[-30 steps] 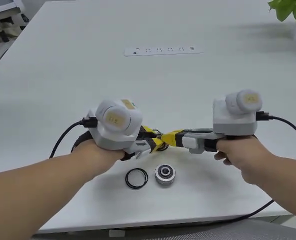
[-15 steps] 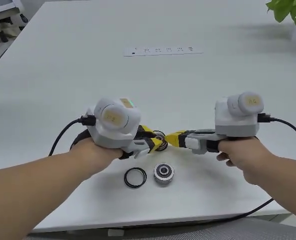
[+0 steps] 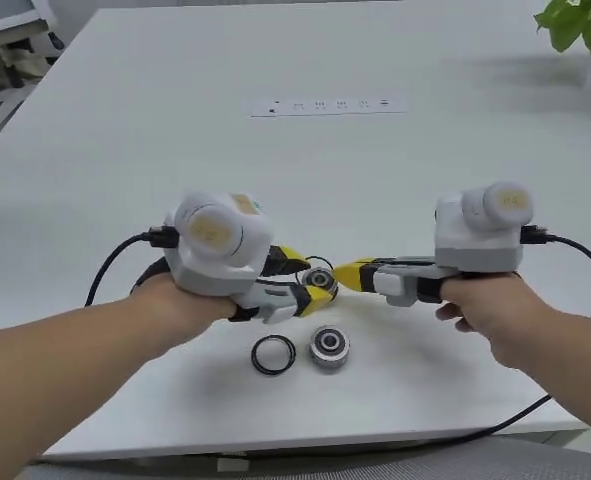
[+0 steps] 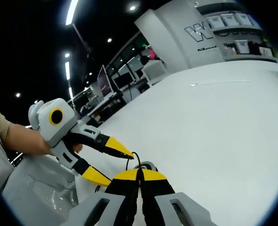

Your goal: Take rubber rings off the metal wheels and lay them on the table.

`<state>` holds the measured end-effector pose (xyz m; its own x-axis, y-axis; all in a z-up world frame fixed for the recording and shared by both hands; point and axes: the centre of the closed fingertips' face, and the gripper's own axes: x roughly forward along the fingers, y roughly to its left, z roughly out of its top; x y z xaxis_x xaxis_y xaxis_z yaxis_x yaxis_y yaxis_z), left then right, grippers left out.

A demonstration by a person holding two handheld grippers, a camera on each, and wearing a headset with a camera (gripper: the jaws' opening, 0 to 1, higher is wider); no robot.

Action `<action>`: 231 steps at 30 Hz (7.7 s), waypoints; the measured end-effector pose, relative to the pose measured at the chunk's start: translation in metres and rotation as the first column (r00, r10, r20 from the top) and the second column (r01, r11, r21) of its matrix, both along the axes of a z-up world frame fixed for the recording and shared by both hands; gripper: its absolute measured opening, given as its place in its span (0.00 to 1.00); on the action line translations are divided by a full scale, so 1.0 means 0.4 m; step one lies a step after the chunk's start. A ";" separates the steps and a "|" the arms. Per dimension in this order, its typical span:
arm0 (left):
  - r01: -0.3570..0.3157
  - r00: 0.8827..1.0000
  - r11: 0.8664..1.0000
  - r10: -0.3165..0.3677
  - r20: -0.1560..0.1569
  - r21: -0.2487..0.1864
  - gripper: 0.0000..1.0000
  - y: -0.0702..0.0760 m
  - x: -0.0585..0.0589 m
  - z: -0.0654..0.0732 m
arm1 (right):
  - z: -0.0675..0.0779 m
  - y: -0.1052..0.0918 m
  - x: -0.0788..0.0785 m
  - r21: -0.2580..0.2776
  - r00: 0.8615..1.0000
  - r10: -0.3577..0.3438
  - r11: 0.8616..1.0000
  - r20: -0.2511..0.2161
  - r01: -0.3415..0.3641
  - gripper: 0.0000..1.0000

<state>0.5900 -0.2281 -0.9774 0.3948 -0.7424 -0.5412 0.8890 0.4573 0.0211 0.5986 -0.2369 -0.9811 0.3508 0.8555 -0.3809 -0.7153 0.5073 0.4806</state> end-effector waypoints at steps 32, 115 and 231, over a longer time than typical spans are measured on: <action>0.058 0.998 0.995 -0.057 0.008 -0.081 0.69 0.106 -0.144 0.106 | 0.058 0.050 -0.083 -0.068 0.991 0.134 0.989 0.023 -0.132 0.00; -0.015 0.999 0.998 0.012 -0.053 -0.054 0.71 0.156 -0.050 0.065 | -0.010 -0.013 -0.026 -0.288 0.981 0.166 0.949 0.105 -0.130 0.25; -0.059 0.998 0.997 0.060 -0.017 0.046 0.12 -0.009 0.054 -0.060 | -0.074 -0.029 0.023 -0.073 0.996 -0.066 0.995 -0.053 0.062 0.00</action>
